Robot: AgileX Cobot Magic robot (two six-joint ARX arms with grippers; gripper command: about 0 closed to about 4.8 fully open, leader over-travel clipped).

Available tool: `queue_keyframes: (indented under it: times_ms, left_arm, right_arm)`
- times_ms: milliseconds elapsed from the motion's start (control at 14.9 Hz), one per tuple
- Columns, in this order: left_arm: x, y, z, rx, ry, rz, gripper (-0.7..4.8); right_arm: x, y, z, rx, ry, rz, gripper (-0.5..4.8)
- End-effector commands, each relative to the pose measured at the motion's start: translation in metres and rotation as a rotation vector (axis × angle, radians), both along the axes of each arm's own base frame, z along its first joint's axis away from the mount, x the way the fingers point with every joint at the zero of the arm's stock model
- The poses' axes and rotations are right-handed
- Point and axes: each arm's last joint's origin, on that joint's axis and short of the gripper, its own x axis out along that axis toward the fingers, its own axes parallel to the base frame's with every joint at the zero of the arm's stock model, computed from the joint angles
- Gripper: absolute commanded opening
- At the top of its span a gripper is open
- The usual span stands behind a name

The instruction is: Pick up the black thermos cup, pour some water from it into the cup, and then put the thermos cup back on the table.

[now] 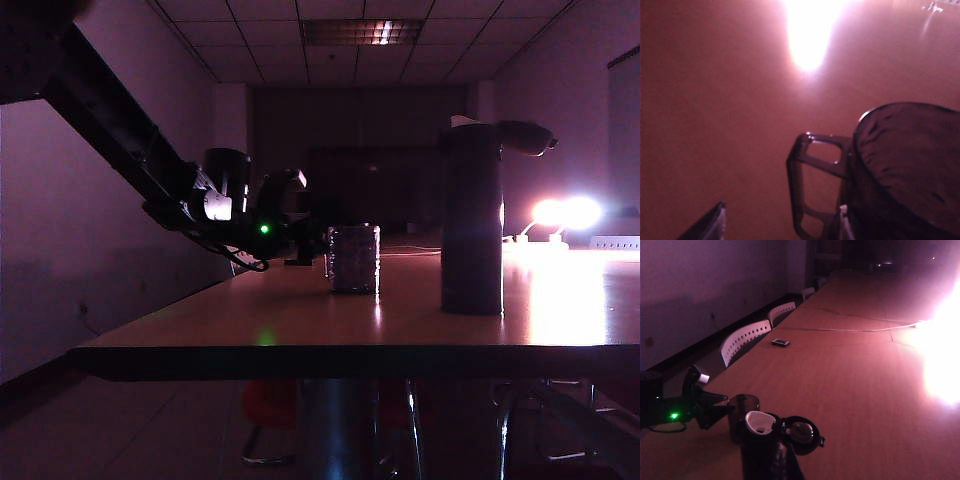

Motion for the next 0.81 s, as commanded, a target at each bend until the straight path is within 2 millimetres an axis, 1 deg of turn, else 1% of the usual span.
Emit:
queue_keyframes:
  times_ms: [67, 135, 269, 336, 471, 606, 808]
  left_arm:
    - [-0.001, -0.006, -0.004, -0.012, -0.004, -0.014, 2.94]
    - [-0.002, -0.008, -0.005, -0.026, 0.015, -0.028, 2.94]
    - [-0.005, -0.013, -0.005, -0.038, 0.027, -0.128, 2.9]
    - [-0.006, -0.016, -0.005, -0.038, 0.026, -0.135, 2.9]
    - [-0.008, -0.022, -0.005, -0.033, 0.025, -0.112, 2.9]
    - [-0.01, -0.03, -0.005, -0.022, 0.016, -0.045, 2.87]
    - [-0.014, -0.042, -0.003, -0.038, 0.01, -0.021, 2.87]
  right_arm:
    - [-0.001, 0.0, 0.003, -0.004, -0.021, 0.016, -0.01]
    - [-0.001, 0.0, 0.003, -0.004, -0.021, 0.017, -0.01]
    - [-0.001, 0.0, 0.003, -0.004, -0.021, 0.017, -0.01]
    - [-0.001, 0.0, 0.003, -0.004, -0.021, 0.018, -0.01]
    - [-0.001, 0.001, 0.003, -0.004, -0.021, 0.021, -0.01]
    - [-0.001, 0.001, 0.003, -0.004, -0.021, 0.021, -0.01]
    - [-0.001, 0.001, 0.003, -0.004, -0.02, 0.022, -0.01]
